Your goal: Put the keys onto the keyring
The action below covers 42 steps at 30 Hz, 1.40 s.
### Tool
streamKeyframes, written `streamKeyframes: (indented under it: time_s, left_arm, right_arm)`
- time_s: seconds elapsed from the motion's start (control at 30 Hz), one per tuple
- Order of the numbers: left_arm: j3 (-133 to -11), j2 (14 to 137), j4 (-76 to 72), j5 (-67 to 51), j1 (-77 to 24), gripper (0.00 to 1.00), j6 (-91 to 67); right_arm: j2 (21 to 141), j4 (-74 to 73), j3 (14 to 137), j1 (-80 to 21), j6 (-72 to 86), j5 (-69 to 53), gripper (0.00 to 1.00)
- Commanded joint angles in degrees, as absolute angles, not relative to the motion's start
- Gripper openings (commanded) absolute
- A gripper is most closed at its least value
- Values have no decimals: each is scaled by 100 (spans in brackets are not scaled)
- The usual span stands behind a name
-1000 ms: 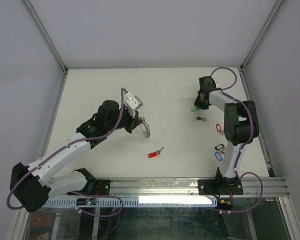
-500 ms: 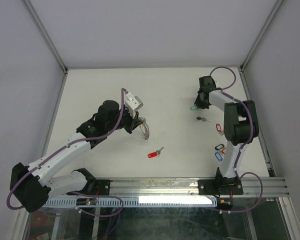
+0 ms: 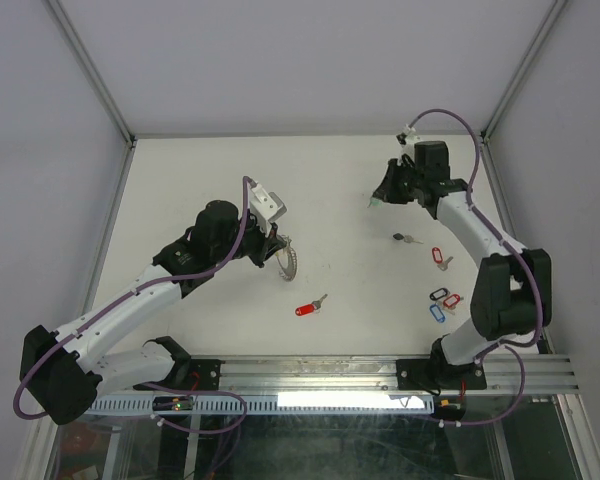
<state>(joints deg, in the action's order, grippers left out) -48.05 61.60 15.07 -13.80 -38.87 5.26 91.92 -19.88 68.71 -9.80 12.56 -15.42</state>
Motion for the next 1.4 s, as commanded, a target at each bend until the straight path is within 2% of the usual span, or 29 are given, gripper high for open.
streamKeyframes:
  time_s: [0.0,0.2,0.37,0.57,0.9,1.1,1.37]
  left_arm:
    - [-4889,5973,1181,-1399,-3826,0,550]
    - [-4683,5640,978,-1450,-3832,0,676]
    - [-4625,5308,759,-1639,-3826,0,790]
    - [-4867,5162,728,-2008,-3832,0,1052]
    - [-5159,5141,366,-2520,-3911,0,1468]
    - [-5365,5389,89,-2555,-4035,0,1404]
    - [-5447,5519,2,-2357,-4226,0,1524]
  right_arm:
    - [8220,-1370,6462,-1443,462,-3050,0]
    - [6792,-539,5593,-2187,-194,-3589,0]
    - [6074,-1020,5443,-2422,-1266,-4706,0]
    - [5724,-1531,5619,-2489,-1790,-5619,0]
    - [6047,-2534,6411,-2980,-1197,-5601,0]
    - [6179,-2435,6586,-3450,-502,-5015,0]
    - [6280,-2049,6607,-3534,404,-4592,0]
